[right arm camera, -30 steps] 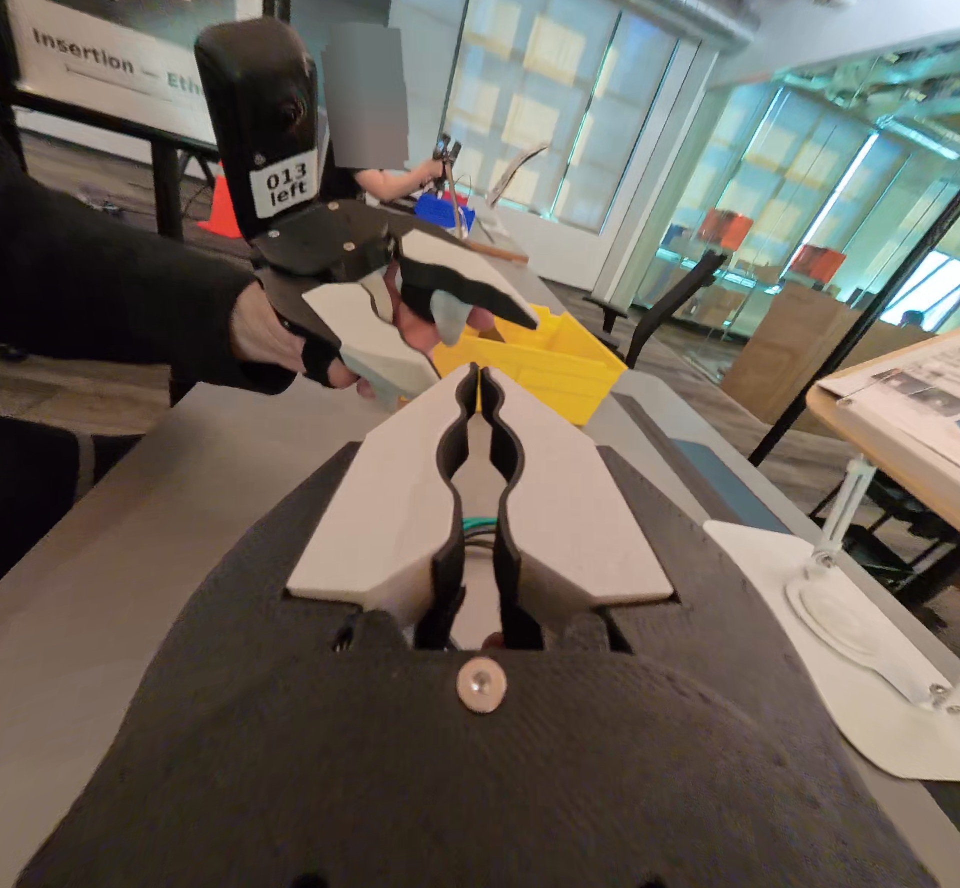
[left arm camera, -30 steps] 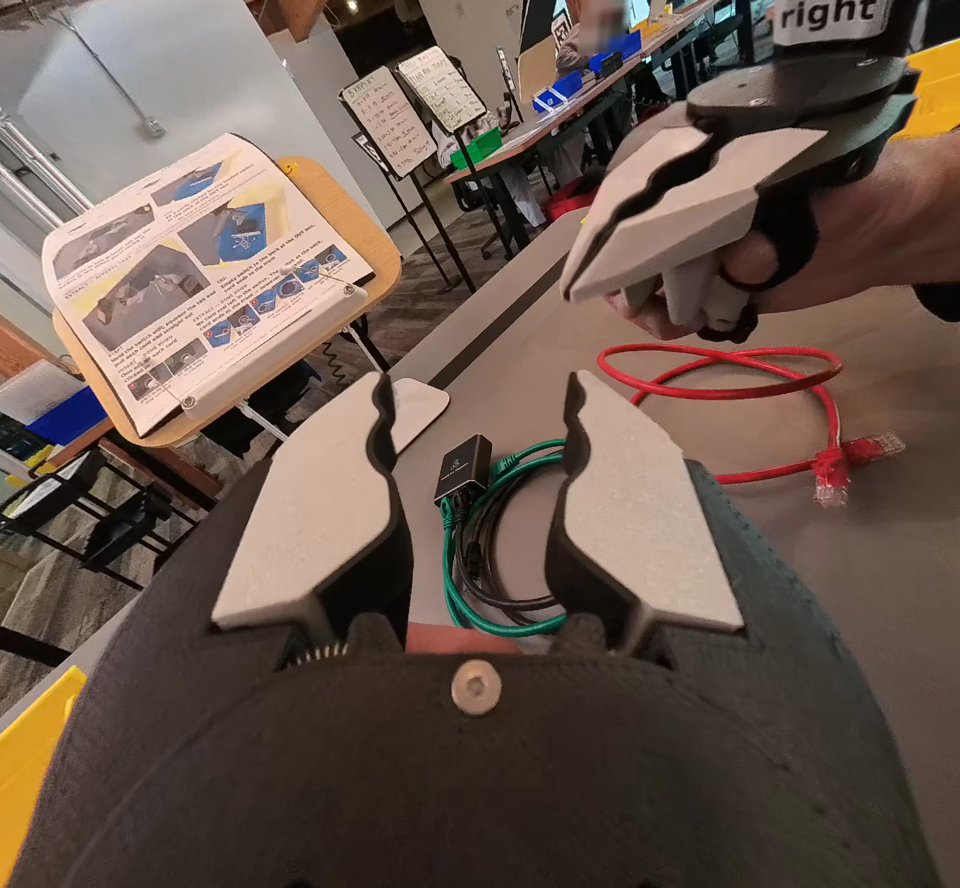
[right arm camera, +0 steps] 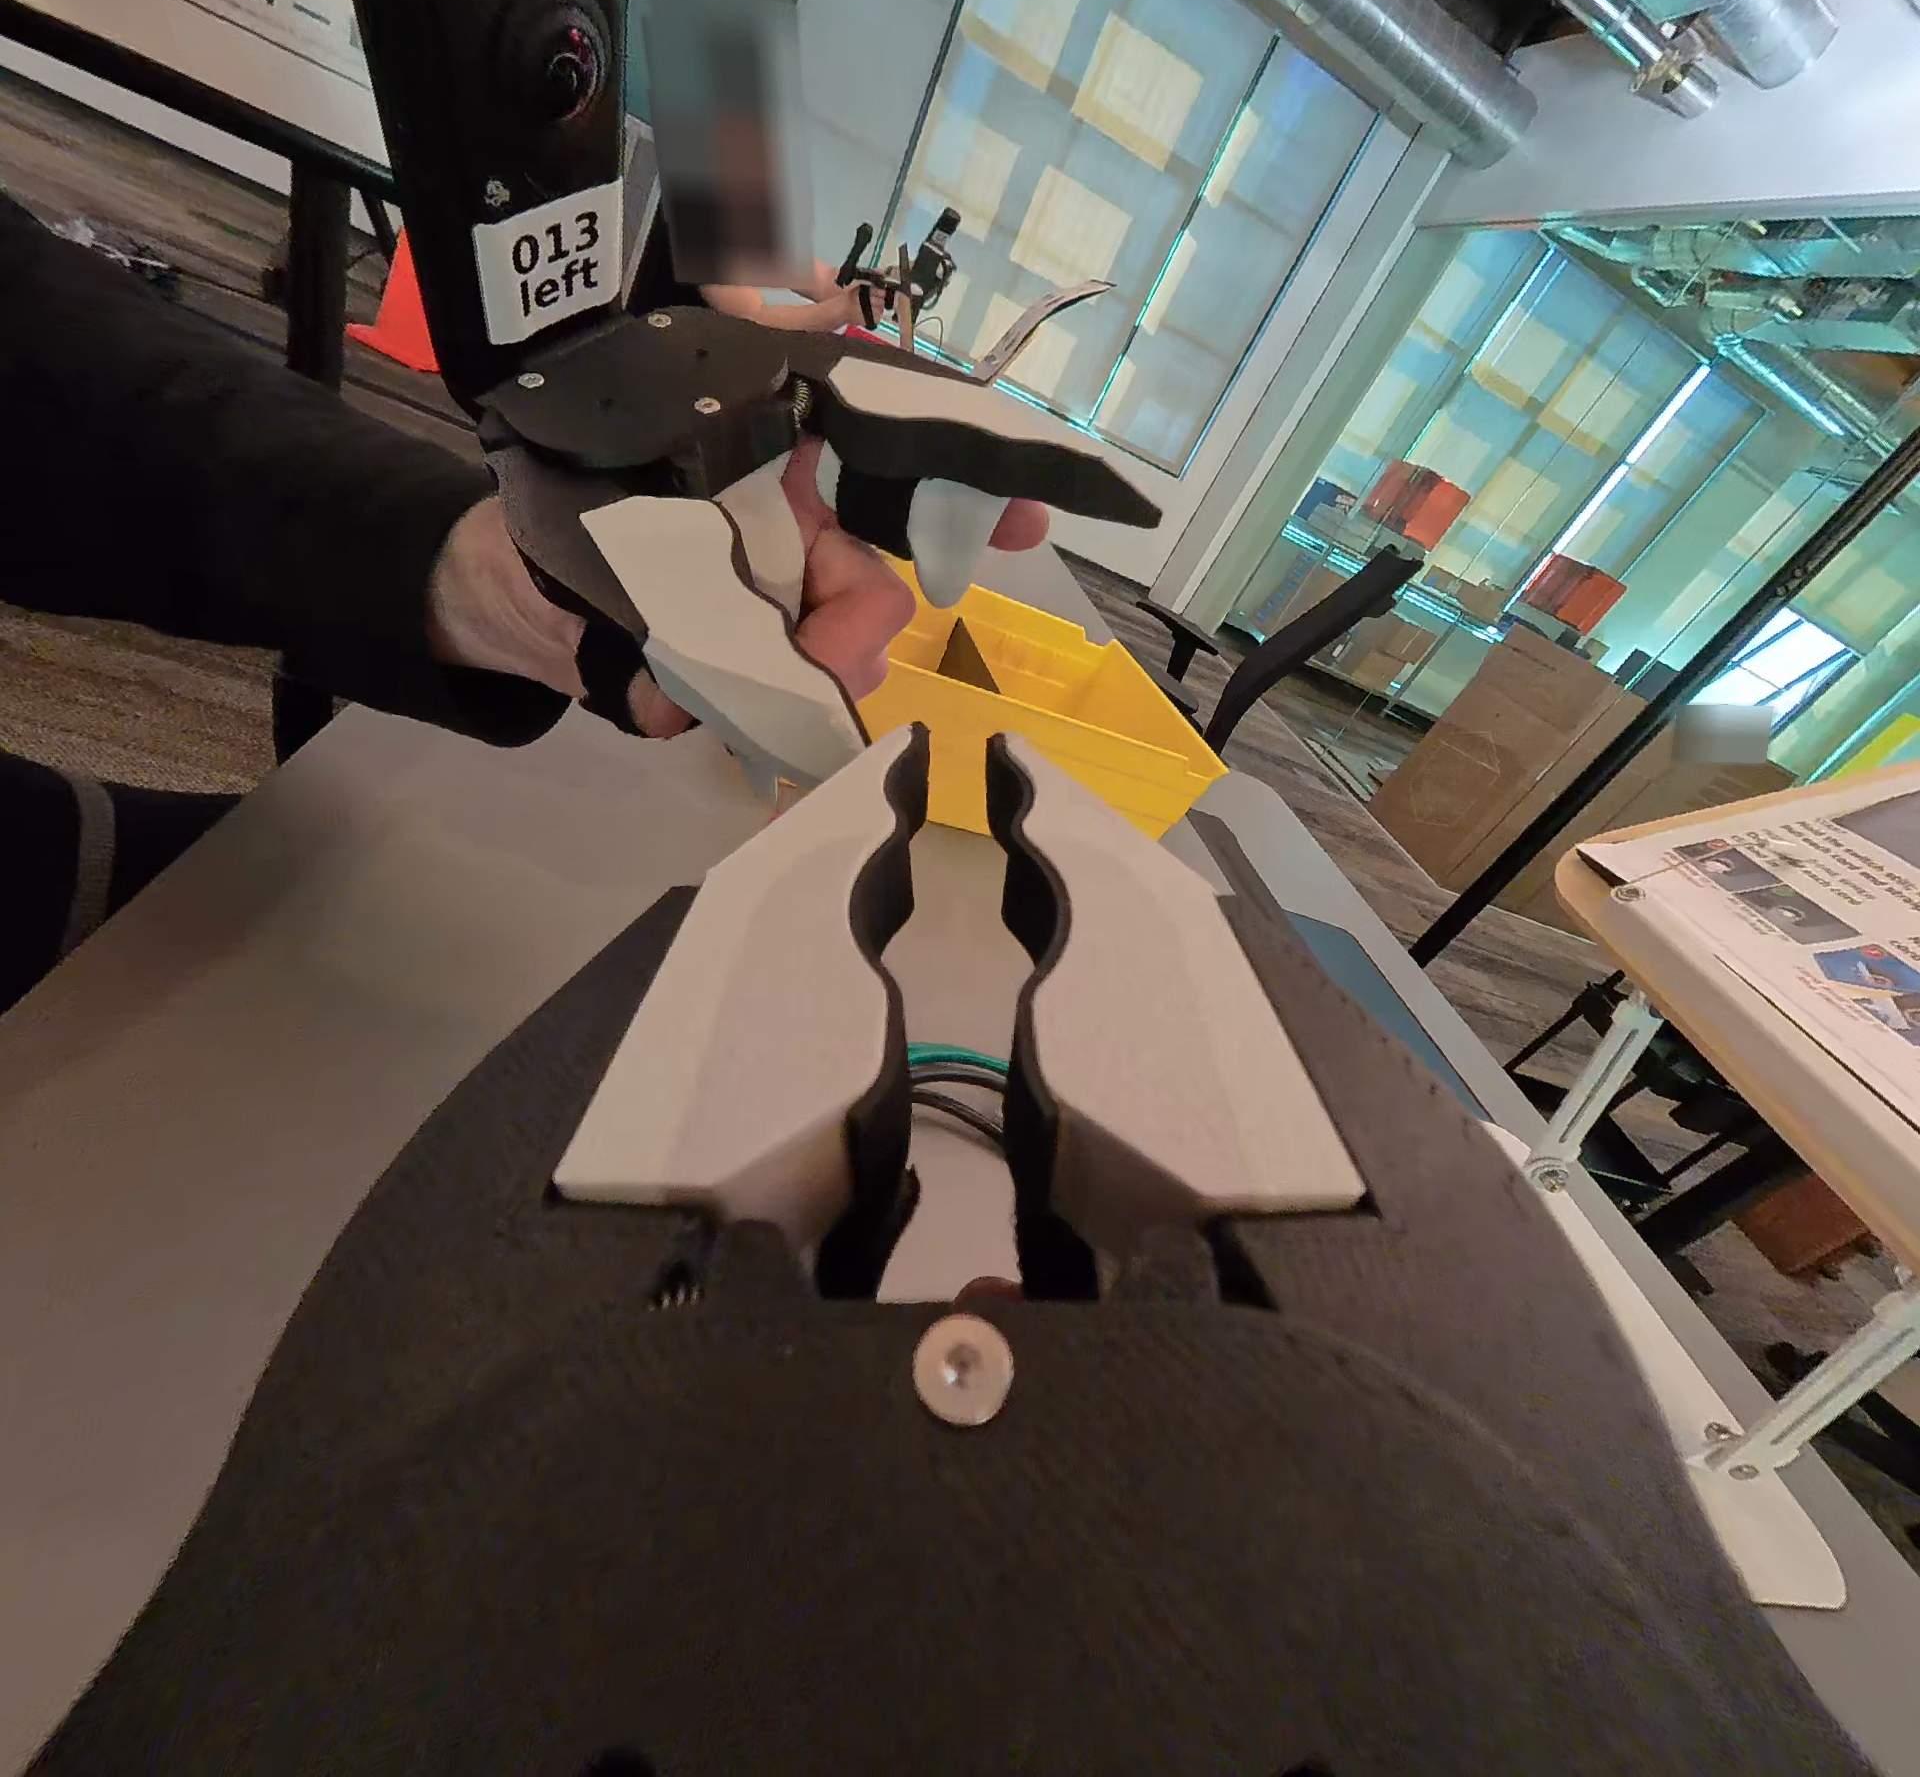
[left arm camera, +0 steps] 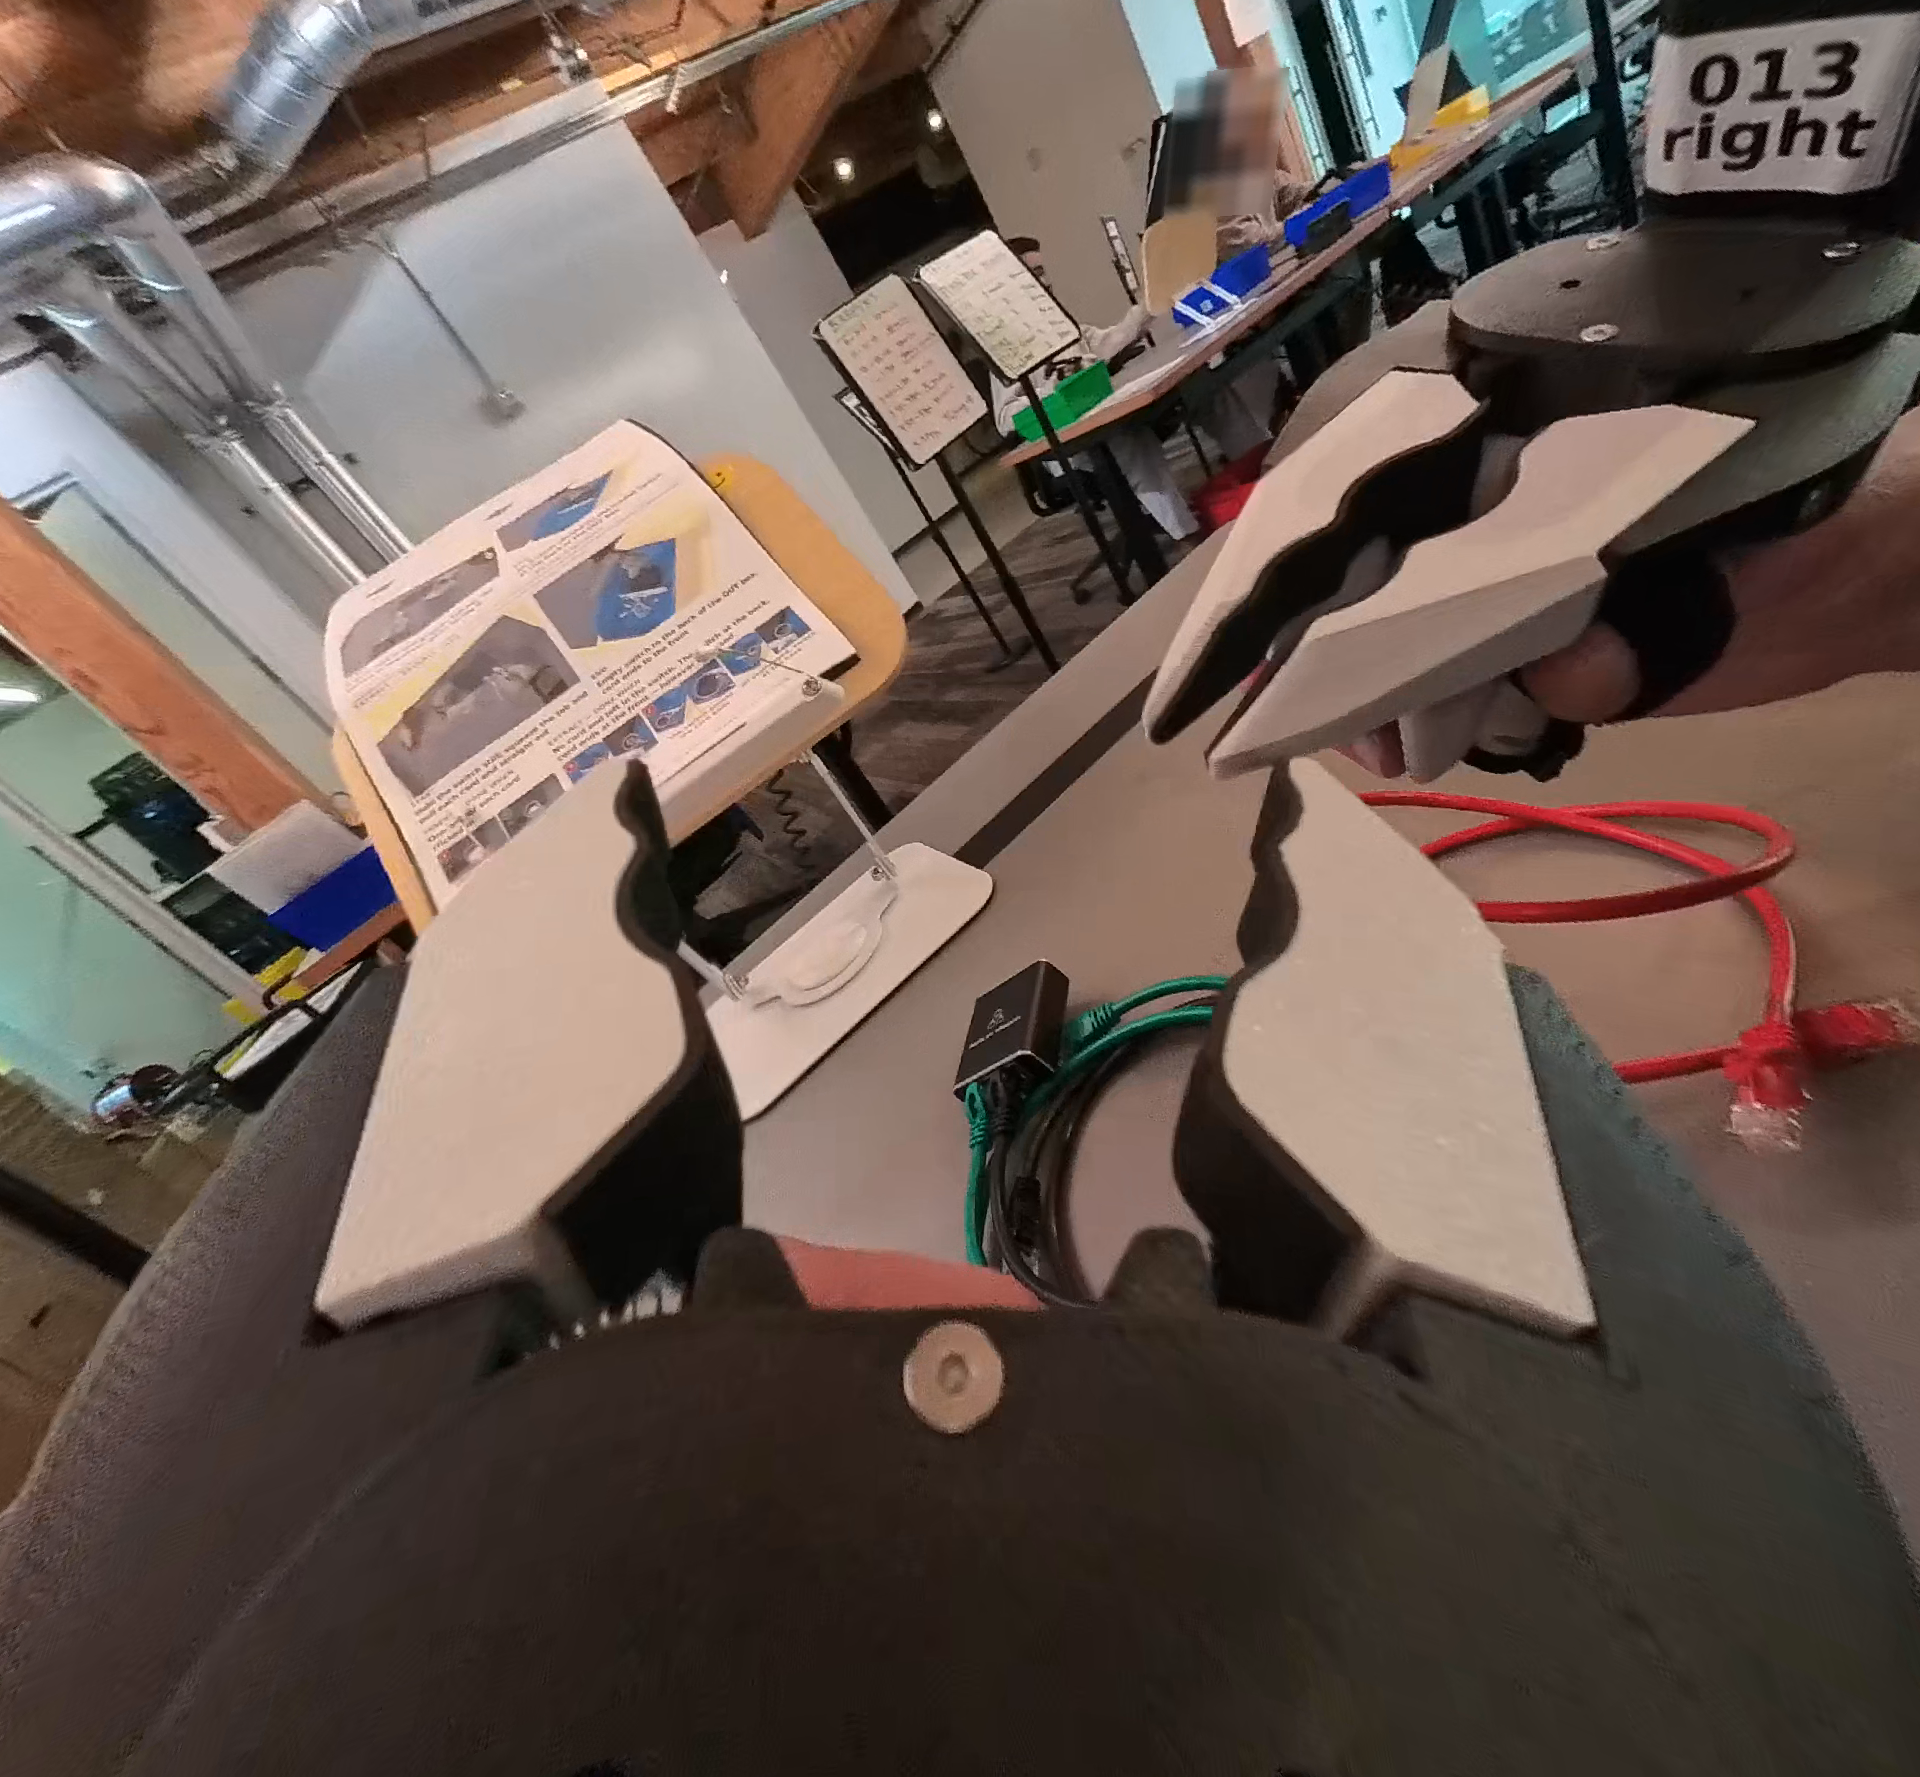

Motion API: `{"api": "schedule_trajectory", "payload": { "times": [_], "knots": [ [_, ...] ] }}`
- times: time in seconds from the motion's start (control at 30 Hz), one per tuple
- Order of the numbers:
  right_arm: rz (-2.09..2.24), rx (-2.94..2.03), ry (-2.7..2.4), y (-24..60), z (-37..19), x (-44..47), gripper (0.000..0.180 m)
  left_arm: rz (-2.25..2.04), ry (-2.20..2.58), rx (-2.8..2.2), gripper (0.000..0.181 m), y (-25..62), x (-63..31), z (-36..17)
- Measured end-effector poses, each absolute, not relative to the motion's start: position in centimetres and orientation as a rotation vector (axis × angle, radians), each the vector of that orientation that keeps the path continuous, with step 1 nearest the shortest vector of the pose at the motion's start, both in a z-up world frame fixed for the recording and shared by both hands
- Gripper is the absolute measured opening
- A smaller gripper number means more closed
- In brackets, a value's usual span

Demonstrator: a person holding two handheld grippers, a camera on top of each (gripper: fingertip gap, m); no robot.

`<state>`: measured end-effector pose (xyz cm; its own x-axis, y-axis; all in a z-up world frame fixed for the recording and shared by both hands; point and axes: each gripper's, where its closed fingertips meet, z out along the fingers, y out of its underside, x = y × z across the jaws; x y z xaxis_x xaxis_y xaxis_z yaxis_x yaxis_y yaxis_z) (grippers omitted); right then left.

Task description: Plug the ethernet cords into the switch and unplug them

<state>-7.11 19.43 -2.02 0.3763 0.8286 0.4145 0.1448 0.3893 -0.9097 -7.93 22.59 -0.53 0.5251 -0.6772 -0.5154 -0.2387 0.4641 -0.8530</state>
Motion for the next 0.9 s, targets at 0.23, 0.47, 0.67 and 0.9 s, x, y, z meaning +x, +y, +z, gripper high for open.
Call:
{"api": "schedule_trajectory", "payload": {
  "times": [0.23, 0.47, 0.67, 0.9],
  "knots": [
    [0.597, -1.076, -1.075, 19.2, -0.7, -6.8, 0.012, -0.349, 1.069, -0.97, 0.014, 20.5, -7.7, 0.2],
    [0.588, -1.081, -1.078, 19.3, -0.8, -6.7, 0.011, -0.386, 1.064, -0.968, 0.011, 20.2, -7.8, 0.7],
    [0.586, -1.091, -1.08, 19.4, -1.0, -6.7, 0.011, -0.383, 1.055, -0.967, 0.027, 20.3, -7.7, 0.7],
    [0.582, -1.099, -1.082, 19.5, -1.2, -6.7, 0.01, -0.372, 1.093, -0.939, 0.004, 19.7, -7.6, 0.7]
  ]
}}
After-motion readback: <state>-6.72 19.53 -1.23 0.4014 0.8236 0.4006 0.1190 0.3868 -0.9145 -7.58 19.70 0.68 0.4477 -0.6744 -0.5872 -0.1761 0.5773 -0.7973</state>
